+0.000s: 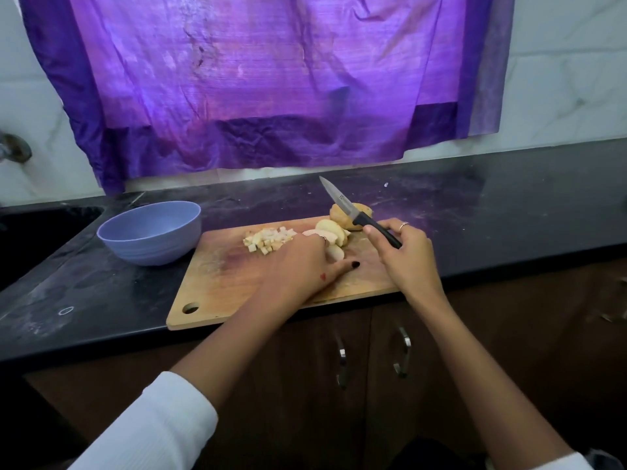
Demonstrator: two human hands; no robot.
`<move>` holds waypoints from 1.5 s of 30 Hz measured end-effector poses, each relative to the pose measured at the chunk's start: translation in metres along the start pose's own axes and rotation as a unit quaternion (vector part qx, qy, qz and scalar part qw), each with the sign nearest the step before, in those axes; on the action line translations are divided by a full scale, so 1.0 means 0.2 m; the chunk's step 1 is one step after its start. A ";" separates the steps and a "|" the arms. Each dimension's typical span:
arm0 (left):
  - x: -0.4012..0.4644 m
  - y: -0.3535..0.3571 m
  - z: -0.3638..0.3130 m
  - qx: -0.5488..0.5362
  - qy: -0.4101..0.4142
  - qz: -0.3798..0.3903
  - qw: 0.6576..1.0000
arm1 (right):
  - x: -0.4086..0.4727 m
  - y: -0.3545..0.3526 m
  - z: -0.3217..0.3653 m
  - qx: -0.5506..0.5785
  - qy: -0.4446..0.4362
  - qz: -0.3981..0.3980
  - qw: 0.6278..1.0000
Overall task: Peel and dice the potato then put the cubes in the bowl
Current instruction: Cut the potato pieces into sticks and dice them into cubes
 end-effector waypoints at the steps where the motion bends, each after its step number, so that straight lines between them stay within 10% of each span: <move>1: 0.01 0.00 0.00 0.002 0.003 -0.002 1.000 | 0.00 0.00 -0.01 0.004 -0.002 -0.003 1.000; 28: -0.03 -0.16 0.16 -0.039 -0.048 -0.056 0.997 | -0.01 -0.01 -0.03 0.017 -0.025 -0.010 0.999; 37: -0.17 -0.28 0.48 -0.233 -0.021 0.144 0.961 | -0.03 0.01 0.03 0.025 -0.010 0.034 0.999; 45: -0.20 -0.24 0.56 -0.070 -0.066 0.093 0.991 | -0.12 0.03 0.15 -0.033 -0.036 0.148 0.988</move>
Point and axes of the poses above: each hand's wrist, its own x-axis towards the middle knuckle, its own y-axis out of the palm, z = x × y, the point moved 2 cm from there along x, towards the middle knuckle, and after that the axes turned 12 degrees about x, right-handed, at the moved point
